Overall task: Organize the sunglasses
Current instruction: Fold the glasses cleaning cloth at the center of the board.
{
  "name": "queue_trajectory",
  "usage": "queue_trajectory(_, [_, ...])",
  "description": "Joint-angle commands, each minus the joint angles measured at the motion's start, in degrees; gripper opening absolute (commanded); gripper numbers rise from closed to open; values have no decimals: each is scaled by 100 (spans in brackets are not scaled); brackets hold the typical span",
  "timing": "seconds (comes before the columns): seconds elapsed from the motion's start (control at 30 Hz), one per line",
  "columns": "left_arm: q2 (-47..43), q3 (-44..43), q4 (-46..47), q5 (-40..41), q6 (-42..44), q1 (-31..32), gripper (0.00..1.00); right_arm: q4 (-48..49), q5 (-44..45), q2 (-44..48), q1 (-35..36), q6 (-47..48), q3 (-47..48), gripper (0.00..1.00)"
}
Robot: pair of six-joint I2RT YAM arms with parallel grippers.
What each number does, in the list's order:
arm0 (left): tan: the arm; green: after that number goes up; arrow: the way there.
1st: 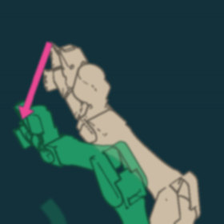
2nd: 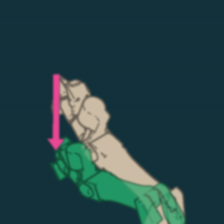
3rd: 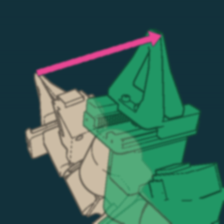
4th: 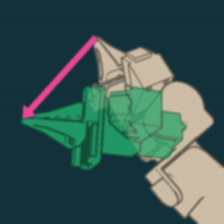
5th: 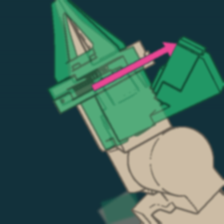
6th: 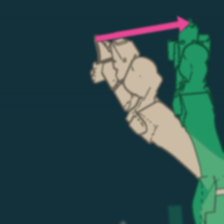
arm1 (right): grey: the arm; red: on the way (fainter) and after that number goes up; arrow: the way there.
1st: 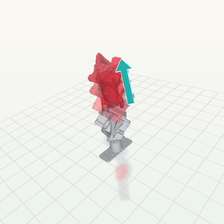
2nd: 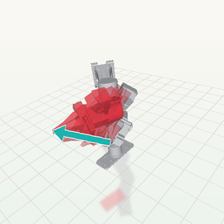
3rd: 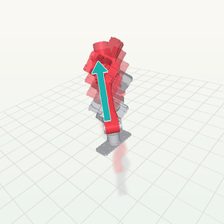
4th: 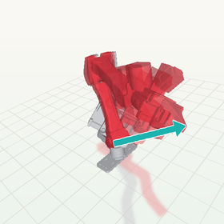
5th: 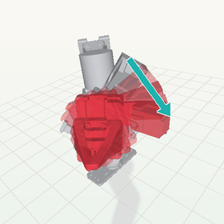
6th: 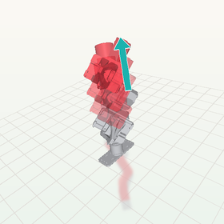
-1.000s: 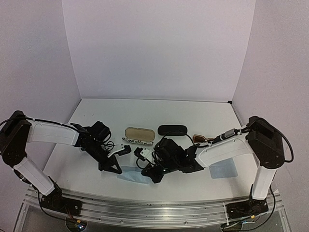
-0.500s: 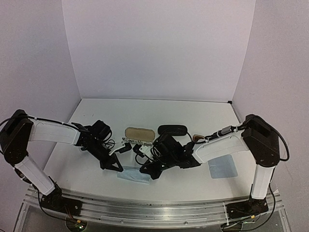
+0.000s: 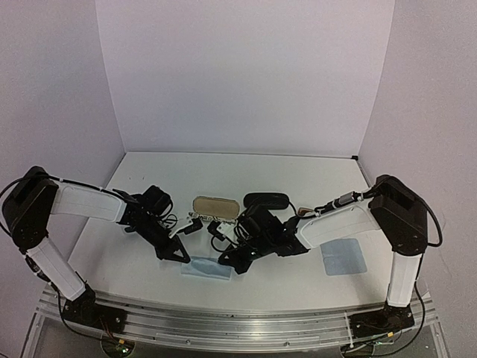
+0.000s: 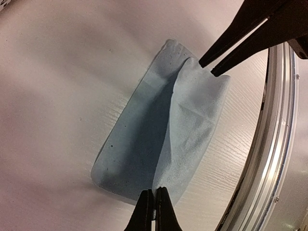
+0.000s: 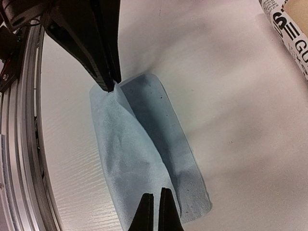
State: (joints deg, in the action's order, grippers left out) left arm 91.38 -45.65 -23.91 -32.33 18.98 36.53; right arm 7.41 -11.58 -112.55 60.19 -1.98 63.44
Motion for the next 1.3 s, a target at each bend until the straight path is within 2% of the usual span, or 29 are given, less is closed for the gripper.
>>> queue_trajectory(0.0, [89, -175, 157, 102, -218, -32, 0, -168, 79, -80, -30, 3, 171, 0])
queue_trajectory(0.47, [539, -305, 81, 438, -204, -41, 0, -431, 306, -86, -27, 16, 133, 0])
queue_trajectory(0.7, [574, -456, -10, 225, 78, -41, 0, -454, 99, 35, -32, 378, 52, 1])
queue_trajectory(0.97, [645, -563, -54, 112, 191, -41, 0, -334, 124, 376, -9, 907, -64, 15])
queue_trajectory(1.1, [726, -542, -32, 303, 150, -41, 0, -335, 180, 380, 247, 1414, -148, 25])
queue_trajectory(1.27, [731, -553, -33, 346, 150, -41, 0, -338, 457, 245, 548, 1966, -182, 32])
